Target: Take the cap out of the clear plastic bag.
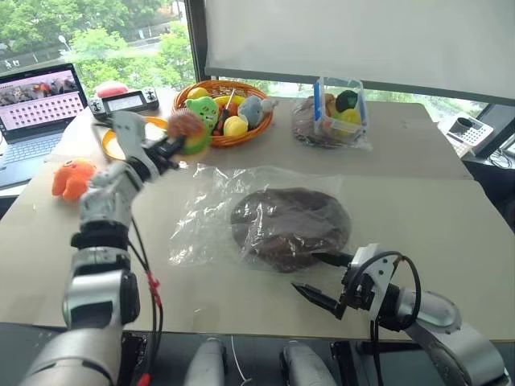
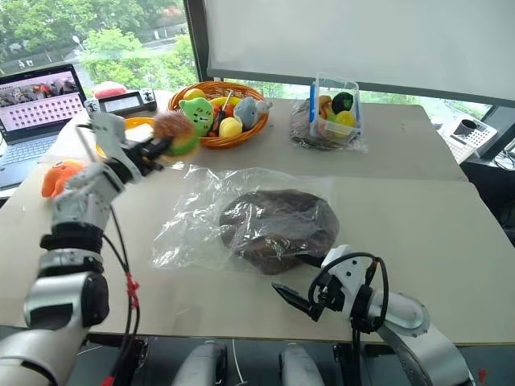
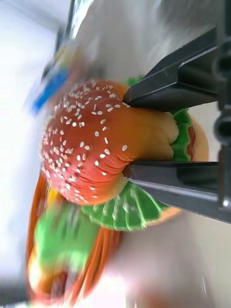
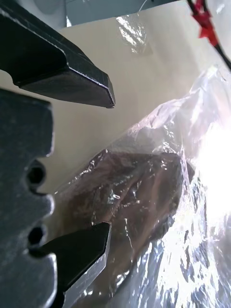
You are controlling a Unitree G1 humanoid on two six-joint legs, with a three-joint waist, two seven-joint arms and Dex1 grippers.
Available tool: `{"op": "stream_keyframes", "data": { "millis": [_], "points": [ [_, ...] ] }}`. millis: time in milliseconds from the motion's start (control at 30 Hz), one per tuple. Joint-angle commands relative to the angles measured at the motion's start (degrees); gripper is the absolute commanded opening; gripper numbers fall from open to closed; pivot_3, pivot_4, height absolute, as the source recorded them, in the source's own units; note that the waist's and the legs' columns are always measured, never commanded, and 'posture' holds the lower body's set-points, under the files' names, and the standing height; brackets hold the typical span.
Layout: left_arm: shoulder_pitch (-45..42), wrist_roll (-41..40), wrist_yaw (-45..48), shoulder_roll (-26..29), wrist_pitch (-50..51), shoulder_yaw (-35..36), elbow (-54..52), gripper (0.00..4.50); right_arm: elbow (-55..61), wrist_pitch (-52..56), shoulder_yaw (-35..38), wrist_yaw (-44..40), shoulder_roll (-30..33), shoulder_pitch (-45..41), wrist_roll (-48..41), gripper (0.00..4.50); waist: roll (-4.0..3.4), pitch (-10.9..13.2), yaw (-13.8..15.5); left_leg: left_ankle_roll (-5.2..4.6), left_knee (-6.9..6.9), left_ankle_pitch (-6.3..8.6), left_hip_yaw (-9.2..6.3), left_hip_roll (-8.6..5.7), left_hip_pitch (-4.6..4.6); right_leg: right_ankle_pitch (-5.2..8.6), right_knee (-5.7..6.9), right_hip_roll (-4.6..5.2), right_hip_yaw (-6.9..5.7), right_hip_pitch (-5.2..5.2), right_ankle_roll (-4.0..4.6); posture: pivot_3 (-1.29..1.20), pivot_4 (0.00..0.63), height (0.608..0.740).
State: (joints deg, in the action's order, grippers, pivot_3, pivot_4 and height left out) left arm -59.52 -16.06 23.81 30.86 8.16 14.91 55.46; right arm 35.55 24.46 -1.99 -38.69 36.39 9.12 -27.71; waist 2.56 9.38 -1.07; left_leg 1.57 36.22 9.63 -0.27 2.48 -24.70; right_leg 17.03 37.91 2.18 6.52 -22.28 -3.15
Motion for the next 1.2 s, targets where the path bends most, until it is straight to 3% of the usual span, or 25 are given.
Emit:
{"op": "stream_keyframes", "data": {
  "millis": [33, 133, 267, 300, 333, 533, 567, 733, 933, 1033, 1133, 1200],
  "points": [
    [-5.3, 4.2, -17.0, 2.9, -8.6, 2.1, 13.1, 1.40, 1.1, -0.1, 0.5, 0.1, -0.3, 0.2, 0.2, 4.50, 0.01, 0.0, 0.1, -0.01, 0.00, 0.01, 0.01, -0.01, -0.02, -0.02, 0.00, 0.03, 0.01, 0.00, 0.04, 0.00, 0.150, 0.740],
    [-7.2, 4.4, -25.0, 4.2, -10.6, 4.5, 18.9, 1.40, 1.7, 0.1, 0.8, 1.1, -0.7, 1.1, 0.2, 4.50, 0.07, 0.0, 0.2, 0.00, 0.00, 0.02, 0.00, -0.03, -0.08, -0.11, 0.00, 0.07, -0.06, -0.04, 0.15, 0.00, 0.150, 0.740],
    [-7.9, 4.3, -28.1, 4.3, -11.2, 7.1, 21.2, 1.40, 2.8, 0.5, 1.4, 2.3, -1.2, 2.1, 0.2, 4.50, 0.22, 0.1, 0.6, 0.02, 0.05, 0.00, -0.05, -0.02, -0.09, -0.17, 0.07, 0.07, -0.20, -0.03, 0.25, 0.00, 0.150, 0.740],
    [-8.1, 4.1, -28.0, 4.2, -11.3, 7.9, 21.4, 1.95, 3.1, 0.6, 1.7, 2.6, -1.3, 2.4, 0.1, 4.50, 0.25, 0.1, 0.7, 0.02, 0.07, 0.00, -0.07, -0.02, -0.10, -0.16, 0.08, 0.07, -0.24, -0.01, 0.24, 0.00, 0.150, 0.740],
    [-8.4, 4.1, -27.6, 4.0, -11.3, 8.3, 21.4, 2.11, 3.4, 0.7, 1.9, 2.8, -1.2, 2.7, 0.0, 4.50, 0.27, 0.1, 0.7, 0.03, 0.08, 0.00, -0.07, -0.02, -0.10, -0.16, 0.07, 0.07, -0.25, 0.00, 0.24, 0.00, 0.150, 0.740],
    [-9.5, 5.1, -25.4, 3.5, -12.1, 9.5, 21.2, 4.28, 4.0, 1.4, 2.4, 3.5, -1.1, 3.1, 0.1, 4.50, 0.27, 0.1, 0.3, 0.04, 0.04, 0.00, -0.07, -0.01, -0.10, -0.17, 0.07, 0.07, -0.28, -0.02, 0.26, 0.00, 0.150, 0.740],
    [-9.6, 5.3, -24.7, 3.4, -12.2, 9.3, 21.2, 4.46, 3.9, 1.5, 2.3, 3.6, -1.1, 2.9, 0.1, 4.50, 0.27, 0.1, 0.2, 0.04, 0.04, -0.01, -0.07, -0.01, -0.10, -0.17, 0.07, 0.07, -0.28, -0.02, 0.26, 0.00, 0.150, 0.740],
    [-10.6, 6.7, -19.4, 2.8, -12.5, 7.7, 20.7, 4.46, 3.6, 1.9, 1.9, 3.9, -1.1, 2.0, 0.2, 4.50, 0.27, 0.1, 0.2, 0.04, 0.05, -0.01, -0.07, -0.01, -0.09, -0.17, 0.09, 0.06, -0.28, -0.02, 0.26, 0.00, 0.150, 0.740],
    [-11.0, 7.2, -0.2, 0.0, -13.8, 4.2, 17.4, 4.46, 3.2, 2.6, 2.4, 3.4, -0.6, 0.9, -0.2, 4.50, 0.28, 0.1, 0.9, 0.05, 0.07, -0.02, -0.10, -0.04, -0.12, -0.18, 0.07, 0.07, -0.32, 0.02, 0.27, 0.00, 0.150, 0.740],
    [-7.4, 2.4, 16.7, -0.8, -9.8, 4.1, 9.9, 4.46, 3.5, 3.0, 3.3, 3.2, -0.1, 0.8, -0.6, 4.50, 0.27, 0.1, 0.6, 0.06, 0.06, -0.02, -0.10, -0.03, -0.12, -0.19, 0.08, 0.07, -0.33, 0.01, 0.30, 0.00, 0.150, 0.740],
    [4.2, -3.1, 33.0, 1.0, 2.1, -0.1, -10.1, 4.46, 4.1, 3.5, 4.5, 2.6, 0.7, 1.4, -1.3, 4.50, 0.23, 0.1, -0.8, 0.06, -0.02, -0.02, -0.05, 0.00, -0.11, -0.21, 0.09, 0.07, -0.26, -0.02, 0.36, 0.00, 0.150, 0.740],
    [14.2, -8.4, 40.7, 5.4, 12.1, -1.9, -26.1, 4.46, 4.4, 3.9, 5.0, 2.0, 0.9, 1.3, -2.2, 4.50, 0.22, 0.1, -2.0, 0.06, -0.12, -0.02, -0.04, 0.03, -0.05, -0.21, 0.13, 0.07, -0.20, -0.03, 0.41, 0.00, 0.150, 0.740]
  ]
}}
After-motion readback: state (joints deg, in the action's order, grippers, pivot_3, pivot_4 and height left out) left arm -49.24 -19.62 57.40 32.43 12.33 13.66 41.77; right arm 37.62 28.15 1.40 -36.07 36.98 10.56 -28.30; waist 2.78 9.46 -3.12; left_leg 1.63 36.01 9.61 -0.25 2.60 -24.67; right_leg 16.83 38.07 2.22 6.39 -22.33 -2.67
